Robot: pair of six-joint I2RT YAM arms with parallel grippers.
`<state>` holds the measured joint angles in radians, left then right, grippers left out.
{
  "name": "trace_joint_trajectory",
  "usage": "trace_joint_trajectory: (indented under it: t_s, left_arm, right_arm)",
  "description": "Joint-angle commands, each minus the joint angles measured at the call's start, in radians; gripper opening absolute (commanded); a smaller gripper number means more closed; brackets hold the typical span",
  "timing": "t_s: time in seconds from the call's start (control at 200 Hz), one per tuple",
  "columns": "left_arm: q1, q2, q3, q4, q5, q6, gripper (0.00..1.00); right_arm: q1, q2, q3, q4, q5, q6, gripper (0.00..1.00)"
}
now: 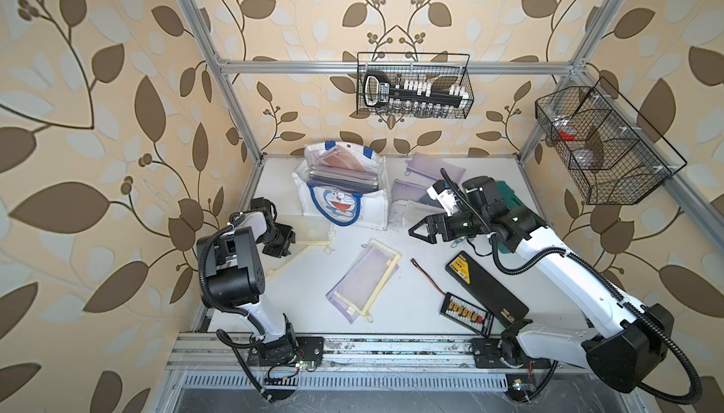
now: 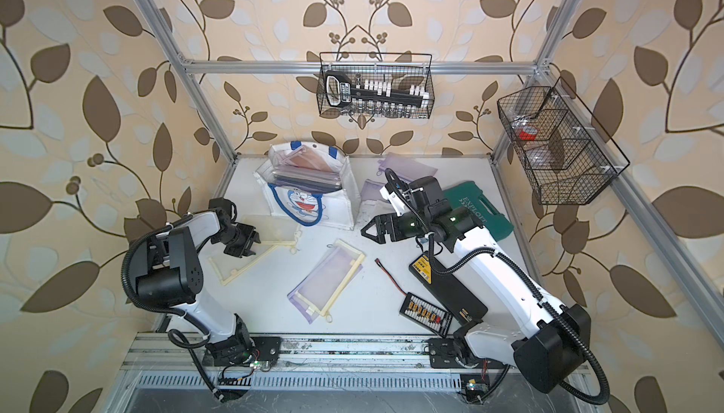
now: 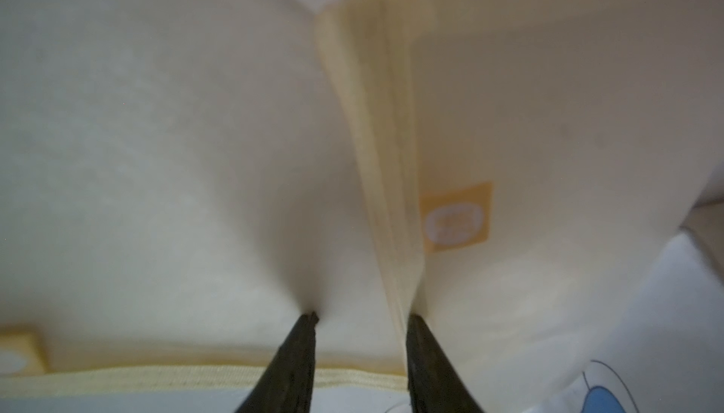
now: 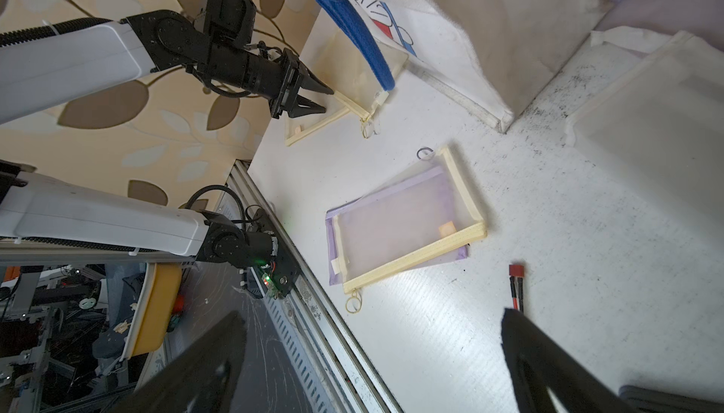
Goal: Put the pencil pouch into the canvas bag
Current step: Move the pencil pouches to the center of the board.
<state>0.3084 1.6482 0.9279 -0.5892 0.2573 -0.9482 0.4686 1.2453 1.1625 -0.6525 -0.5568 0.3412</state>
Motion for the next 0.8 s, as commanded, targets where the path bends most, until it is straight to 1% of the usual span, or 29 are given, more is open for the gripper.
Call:
trace_joint_trajectory:
  t_s: [0.0, 0.165, 0.305, 0.39, 0.405, 0.56, 0.7, 0.795]
  left_arm:
    - [-0.002, -0.09, -0.064, -0.048, -0.018, 0.0, 0.4]
    - [-0.026, -0.159, -0.129, -0.07, -0.042, 0.014, 0.4]
    - [-0.042, -0.198, -0.195, -0.057, -0.038, 0.006, 0.41]
    - [-0.073, -0.199, -0.228, -0.054, -0.036, -0.01, 0.41]
    - [-0.081, -0.228, -0.232, -0.054, -0.04, -0.013, 0.41]
    - [-0.217, -0.269, -0.285, -0.034, -0.069, -0.095, 0.42]
    - [-0.393, -0.287, -0.318, -0.019, -0.107, -0.201, 0.43]
    - [-0.491, -0.283, -0.34, 0.018, -0.117, -0.264, 0.43]
  right_arm:
    - [-0.004, 0.016, 0.035, -0.001, -0.004, 0.012, 1.0]
    - [-0.003, 0.04, 0.054, 0.002, -0.012, 0.007, 1.0]
    - [-0.003, 0.05, 0.072, 0.007, -0.018, 0.007, 1.0]
    - [-0.004, 0.047, 0.075, 0.011, -0.02, 0.013, 1.0]
    - [-0.004, 0.047, 0.074, 0.011, -0.02, 0.014, 1.0]
    - [-0.004, 0.033, 0.059, 0.016, -0.018, 0.017, 1.0]
    - [-0.007, 0.017, 0.017, 0.037, -0.026, 0.031, 1.0]
    - [-0.016, 0.004, -0.004, 0.047, -0.031, 0.036, 1.0]
